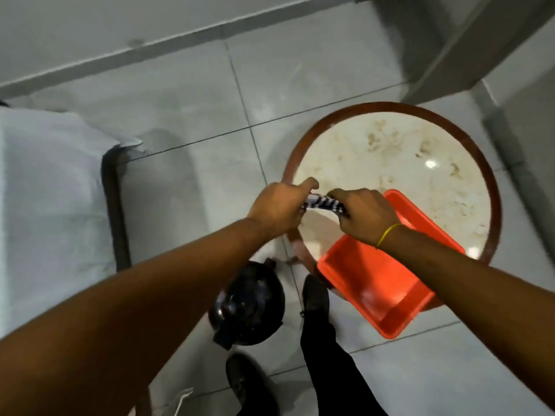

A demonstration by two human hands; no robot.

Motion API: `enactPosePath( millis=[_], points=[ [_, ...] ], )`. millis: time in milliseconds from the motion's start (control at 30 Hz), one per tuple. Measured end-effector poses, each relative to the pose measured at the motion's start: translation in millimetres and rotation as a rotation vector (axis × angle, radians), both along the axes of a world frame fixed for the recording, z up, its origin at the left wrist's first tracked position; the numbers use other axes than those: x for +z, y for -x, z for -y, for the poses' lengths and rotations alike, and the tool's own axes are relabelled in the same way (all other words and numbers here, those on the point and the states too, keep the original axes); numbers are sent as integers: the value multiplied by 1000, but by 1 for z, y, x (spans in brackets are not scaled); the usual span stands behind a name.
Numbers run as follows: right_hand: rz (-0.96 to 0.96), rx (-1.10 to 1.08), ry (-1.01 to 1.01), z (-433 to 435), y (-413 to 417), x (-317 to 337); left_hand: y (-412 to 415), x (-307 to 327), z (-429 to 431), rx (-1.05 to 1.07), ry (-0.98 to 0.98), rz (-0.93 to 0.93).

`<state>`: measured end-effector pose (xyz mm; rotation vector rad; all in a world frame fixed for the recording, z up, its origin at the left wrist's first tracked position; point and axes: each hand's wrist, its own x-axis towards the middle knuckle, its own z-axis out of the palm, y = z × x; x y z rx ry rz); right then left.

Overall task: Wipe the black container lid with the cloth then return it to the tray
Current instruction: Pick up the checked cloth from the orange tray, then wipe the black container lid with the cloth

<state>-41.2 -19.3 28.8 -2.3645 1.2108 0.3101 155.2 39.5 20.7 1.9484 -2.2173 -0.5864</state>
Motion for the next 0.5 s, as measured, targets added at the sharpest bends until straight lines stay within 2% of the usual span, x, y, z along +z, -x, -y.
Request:
enactPosePath(
  millis=[167,233,333,400,500],
  points=[
    [155,161,25,-45,-127,-38,-112,-34,-73,219,98,3],
    [213,216,16,-71,-162,-73,-140,-69,-111,298,92,26],
    [208,341,-19,-127,-207,-160,-168,-159,-187,381,61,56],
    [145,397,-97,-165,-216,-217,-167,-213,-233,428,-64,18],
    [-48,496,-234,-221,-197,-294,-141,-292,-297,423,-376,-87]
  ],
)
